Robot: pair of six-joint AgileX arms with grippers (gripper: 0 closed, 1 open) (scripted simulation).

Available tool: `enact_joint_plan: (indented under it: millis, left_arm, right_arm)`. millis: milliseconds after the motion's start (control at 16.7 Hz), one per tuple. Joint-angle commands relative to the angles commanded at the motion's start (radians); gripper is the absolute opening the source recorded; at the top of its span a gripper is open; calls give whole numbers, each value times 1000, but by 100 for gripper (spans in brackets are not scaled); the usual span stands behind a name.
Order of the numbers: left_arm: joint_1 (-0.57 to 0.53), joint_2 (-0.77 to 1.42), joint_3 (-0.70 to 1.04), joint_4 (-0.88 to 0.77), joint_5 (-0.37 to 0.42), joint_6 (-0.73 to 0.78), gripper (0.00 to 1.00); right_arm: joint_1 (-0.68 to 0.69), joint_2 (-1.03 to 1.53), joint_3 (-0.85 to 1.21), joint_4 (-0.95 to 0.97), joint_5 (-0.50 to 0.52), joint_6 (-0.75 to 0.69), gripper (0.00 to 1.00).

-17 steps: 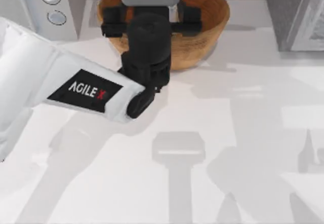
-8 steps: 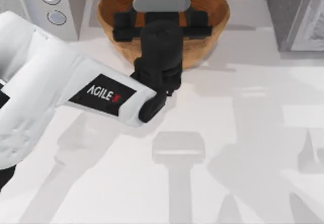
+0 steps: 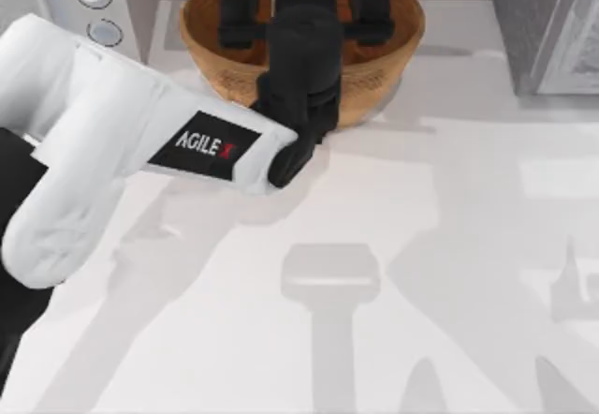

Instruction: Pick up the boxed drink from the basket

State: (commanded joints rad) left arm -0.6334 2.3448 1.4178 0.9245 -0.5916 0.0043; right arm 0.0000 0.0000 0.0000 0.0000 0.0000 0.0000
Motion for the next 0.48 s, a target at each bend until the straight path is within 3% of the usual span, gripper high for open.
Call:
enact_joint_plan:
  millis: [360,480]
  left_arm:
    - [9,17,32,-15,9,0,100]
    - [9,17,32,-15,9,0,85]
  right_arm:
    - [0,0,0,0,0,0,100]
    - [0,0,0,0,0,0,100]
